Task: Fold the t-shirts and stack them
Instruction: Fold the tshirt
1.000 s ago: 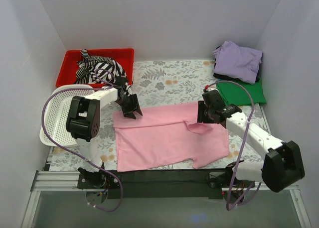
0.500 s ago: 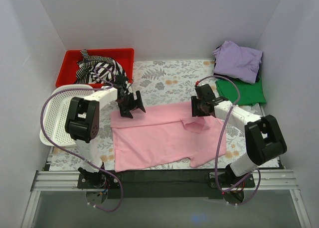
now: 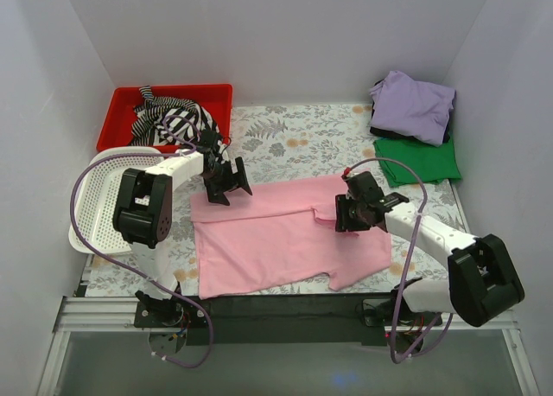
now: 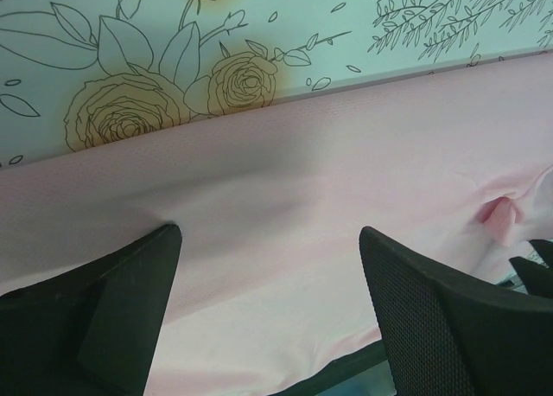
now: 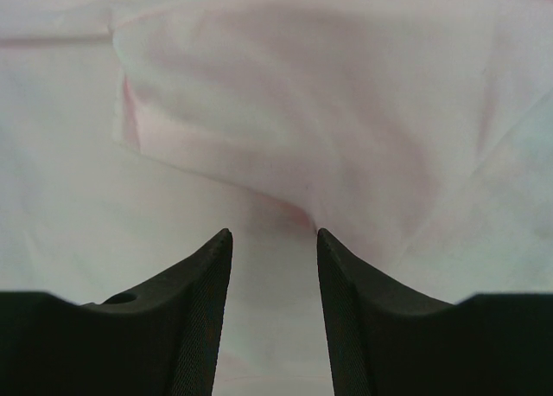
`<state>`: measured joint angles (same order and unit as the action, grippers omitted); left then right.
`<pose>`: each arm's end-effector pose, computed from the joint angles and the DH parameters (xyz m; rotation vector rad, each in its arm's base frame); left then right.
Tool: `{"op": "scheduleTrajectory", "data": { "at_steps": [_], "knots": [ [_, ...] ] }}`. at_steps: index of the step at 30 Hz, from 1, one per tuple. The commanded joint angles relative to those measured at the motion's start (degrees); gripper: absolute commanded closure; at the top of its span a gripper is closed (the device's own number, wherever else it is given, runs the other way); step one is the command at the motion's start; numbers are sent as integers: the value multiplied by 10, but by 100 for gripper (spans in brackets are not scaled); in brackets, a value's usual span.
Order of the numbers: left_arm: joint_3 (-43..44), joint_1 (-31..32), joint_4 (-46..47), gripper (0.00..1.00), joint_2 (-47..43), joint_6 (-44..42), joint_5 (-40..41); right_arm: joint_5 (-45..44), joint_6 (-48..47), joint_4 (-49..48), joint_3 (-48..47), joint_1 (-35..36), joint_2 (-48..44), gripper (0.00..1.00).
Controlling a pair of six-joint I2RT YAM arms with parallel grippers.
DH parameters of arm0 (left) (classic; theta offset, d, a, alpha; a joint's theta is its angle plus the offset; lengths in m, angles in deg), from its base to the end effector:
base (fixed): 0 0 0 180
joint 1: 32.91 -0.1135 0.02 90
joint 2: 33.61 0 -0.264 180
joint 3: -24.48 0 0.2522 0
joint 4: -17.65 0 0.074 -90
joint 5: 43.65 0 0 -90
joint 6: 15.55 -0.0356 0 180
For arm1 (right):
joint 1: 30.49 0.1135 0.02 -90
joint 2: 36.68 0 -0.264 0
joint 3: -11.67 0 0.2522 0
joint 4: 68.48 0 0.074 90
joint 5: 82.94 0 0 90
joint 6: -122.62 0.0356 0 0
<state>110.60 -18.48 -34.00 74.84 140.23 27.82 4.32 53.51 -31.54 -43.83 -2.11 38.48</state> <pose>0.3522 -0.1023 0.1645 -1.2648 2.7933 -0.6604 0.2209 0.1174 0.1924 -0.1500 2.5753 0.2665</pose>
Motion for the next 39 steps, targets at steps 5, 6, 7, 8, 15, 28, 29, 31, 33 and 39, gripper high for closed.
{"op": "scheduleTrajectory", "data": {
  "at_steps": [5,6,7,8,15,28,29,31,33,39],
  "knots": [
    [5,-5,-17,15,12,-14,59,23,50,41,65,14,-54,52],
    [3,-5,-17,15,9,-15,58,17,53,43,54,19,-75,53],
    [1,-5,-12,15,-1,-16,53,8,56,42,47,21,-92,52],
    [1,-6,-10,15,-4,-18,53,-18,55,41,40,21,-110,52],
    [5,-6,-9,14,-37,-11,52,-74,-1,36,-105,16,-53,46],
    [-5,-5,2,12,-88,-14,29,23,8,-82,-37,27,81,48],
    [-4,-5,1,12,-87,-14,30,23,13,-81,-31,30,83,48],
    [2,-6,-3,11,-79,-14,31,41,20,-88,-1,42,82,48],
    [5,-5,-3,11,-75,-16,32,49,22,-86,11,51,90,48],
    [16,-5,-7,11,-86,-24,41,30,12,-56,-25,62,52,48]
  ]
}}
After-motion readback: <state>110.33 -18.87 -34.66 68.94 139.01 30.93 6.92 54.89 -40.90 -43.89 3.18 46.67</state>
